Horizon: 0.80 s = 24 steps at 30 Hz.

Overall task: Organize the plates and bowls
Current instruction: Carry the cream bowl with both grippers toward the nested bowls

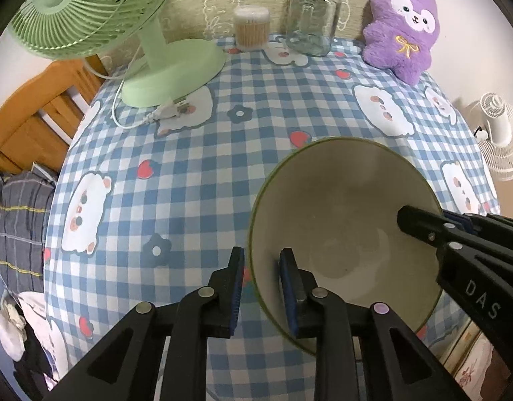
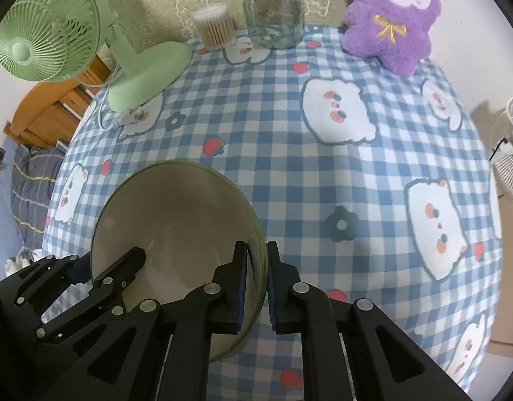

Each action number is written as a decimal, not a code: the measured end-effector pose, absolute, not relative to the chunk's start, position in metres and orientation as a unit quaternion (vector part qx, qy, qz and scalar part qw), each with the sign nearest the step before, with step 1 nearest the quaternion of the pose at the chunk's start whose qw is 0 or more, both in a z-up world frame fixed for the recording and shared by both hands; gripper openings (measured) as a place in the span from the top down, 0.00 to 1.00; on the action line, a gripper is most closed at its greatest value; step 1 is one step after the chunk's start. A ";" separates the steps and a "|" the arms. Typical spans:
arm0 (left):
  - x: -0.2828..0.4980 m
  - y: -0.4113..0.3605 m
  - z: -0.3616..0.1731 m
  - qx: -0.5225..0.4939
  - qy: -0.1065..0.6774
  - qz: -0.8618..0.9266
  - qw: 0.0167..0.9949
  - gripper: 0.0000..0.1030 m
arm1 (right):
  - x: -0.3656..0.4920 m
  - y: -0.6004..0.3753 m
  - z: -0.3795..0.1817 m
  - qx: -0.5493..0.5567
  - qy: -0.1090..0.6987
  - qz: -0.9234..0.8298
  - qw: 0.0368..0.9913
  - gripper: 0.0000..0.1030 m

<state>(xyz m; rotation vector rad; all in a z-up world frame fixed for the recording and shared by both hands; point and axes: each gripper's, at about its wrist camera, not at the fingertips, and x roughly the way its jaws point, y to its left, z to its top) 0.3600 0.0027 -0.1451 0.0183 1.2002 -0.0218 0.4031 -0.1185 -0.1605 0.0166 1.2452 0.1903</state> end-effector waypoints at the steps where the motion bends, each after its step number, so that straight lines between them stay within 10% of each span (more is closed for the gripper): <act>1: 0.359 0.003 -0.143 0.010 0.563 -0.009 0.827 0.78 | 0.403 -0.119 -0.159 0.008 0.581 0.089 0.809 0.87; 24: 0.334 0.001 -0.102 0.017 0.542 -0.016 0.840 0.91 | 0.371 -0.112 -0.117 -0.021 0.556 0.089 0.826 0.90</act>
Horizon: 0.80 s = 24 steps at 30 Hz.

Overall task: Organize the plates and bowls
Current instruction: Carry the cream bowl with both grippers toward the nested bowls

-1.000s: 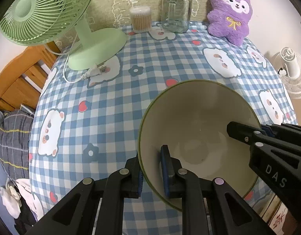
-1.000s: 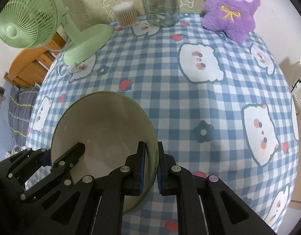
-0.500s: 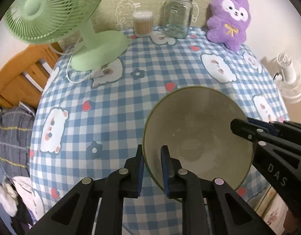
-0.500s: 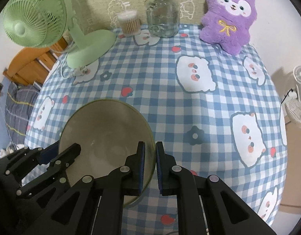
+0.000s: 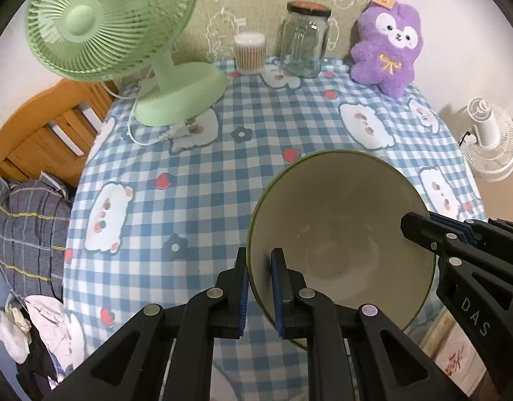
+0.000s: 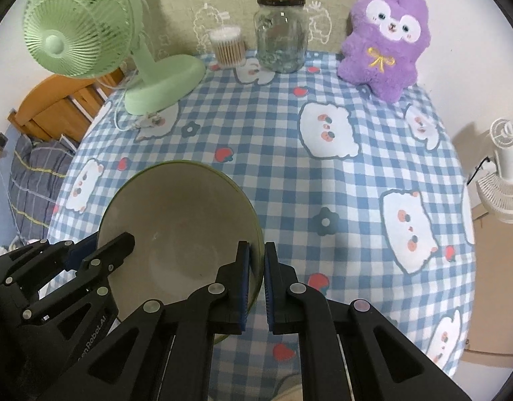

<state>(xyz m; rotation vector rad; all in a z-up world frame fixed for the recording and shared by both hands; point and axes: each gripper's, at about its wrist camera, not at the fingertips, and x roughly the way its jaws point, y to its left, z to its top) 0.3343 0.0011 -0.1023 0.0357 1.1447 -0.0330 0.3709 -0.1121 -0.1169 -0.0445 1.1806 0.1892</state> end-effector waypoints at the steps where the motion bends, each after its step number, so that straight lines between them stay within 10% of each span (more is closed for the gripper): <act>1: 0.332 0.001 -0.098 0.017 0.539 -0.017 0.842 0.91 | 0.367 -0.111 -0.112 -0.020 0.554 0.088 0.828 0.90; 24: 0.232 0.010 -0.025 0.044 0.497 -0.071 0.864 0.91 | 0.242 -0.096 -0.034 0.013 0.519 0.025 0.854 0.90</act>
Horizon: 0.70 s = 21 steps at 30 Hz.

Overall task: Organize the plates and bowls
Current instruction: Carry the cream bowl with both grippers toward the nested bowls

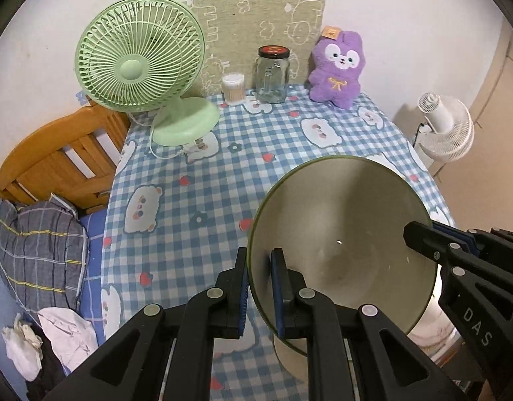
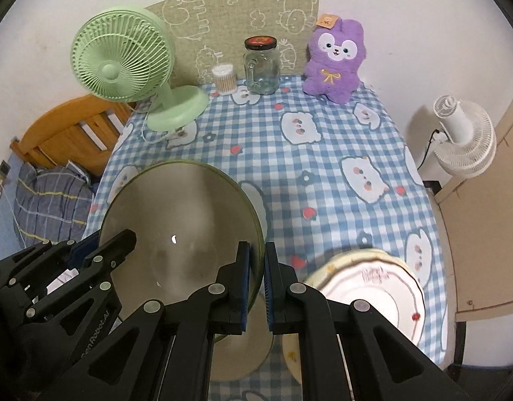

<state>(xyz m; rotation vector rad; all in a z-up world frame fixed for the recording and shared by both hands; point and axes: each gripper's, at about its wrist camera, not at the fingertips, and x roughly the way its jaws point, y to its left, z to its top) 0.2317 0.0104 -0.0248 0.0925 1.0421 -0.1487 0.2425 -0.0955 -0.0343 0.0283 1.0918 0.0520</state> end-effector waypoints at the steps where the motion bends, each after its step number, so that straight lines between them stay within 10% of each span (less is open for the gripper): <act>1: 0.229 0.011 -0.025 0.045 0.497 -0.073 0.863 0.91 | 0.238 -0.095 -0.034 0.012 0.520 0.024 0.854 0.90; 21: 0.191 0.007 -0.061 0.057 0.524 -0.076 0.846 0.91 | 0.195 -0.092 -0.076 0.023 0.552 -0.003 0.834 0.90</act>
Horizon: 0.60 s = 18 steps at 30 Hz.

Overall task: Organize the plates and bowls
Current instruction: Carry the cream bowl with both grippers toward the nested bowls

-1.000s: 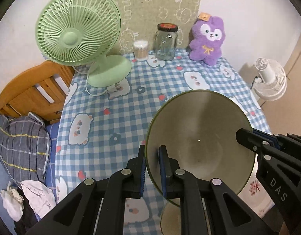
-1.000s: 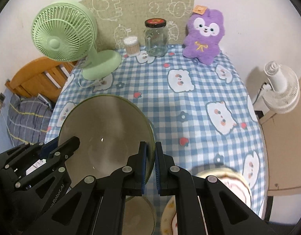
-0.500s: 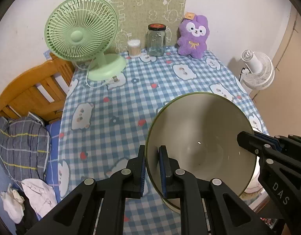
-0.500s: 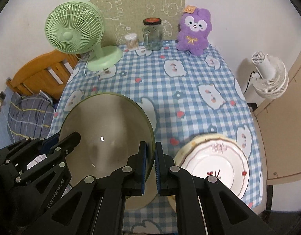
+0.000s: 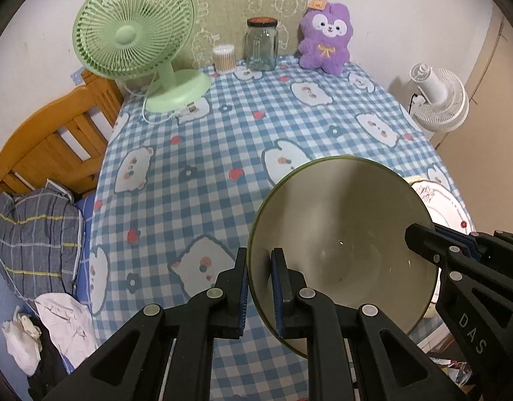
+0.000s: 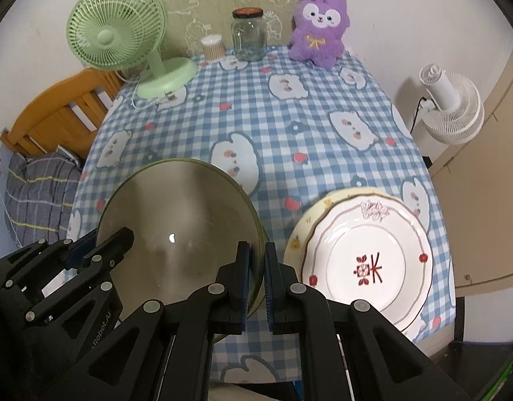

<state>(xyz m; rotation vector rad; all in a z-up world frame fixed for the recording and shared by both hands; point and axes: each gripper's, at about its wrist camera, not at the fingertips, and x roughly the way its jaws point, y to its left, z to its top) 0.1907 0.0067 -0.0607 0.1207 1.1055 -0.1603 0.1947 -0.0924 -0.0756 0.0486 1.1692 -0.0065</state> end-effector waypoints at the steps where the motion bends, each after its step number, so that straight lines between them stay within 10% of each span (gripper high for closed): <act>1: 0.190 0.007 -0.063 0.058 0.526 -0.076 0.845 0.91 | 0.194 -0.092 -0.078 0.023 0.554 -0.003 0.832 0.90; 18: 0.192 -0.002 -0.086 0.075 0.546 -0.075 0.831 0.90 | 0.198 -0.098 -0.103 0.028 0.580 -0.008 0.814 0.90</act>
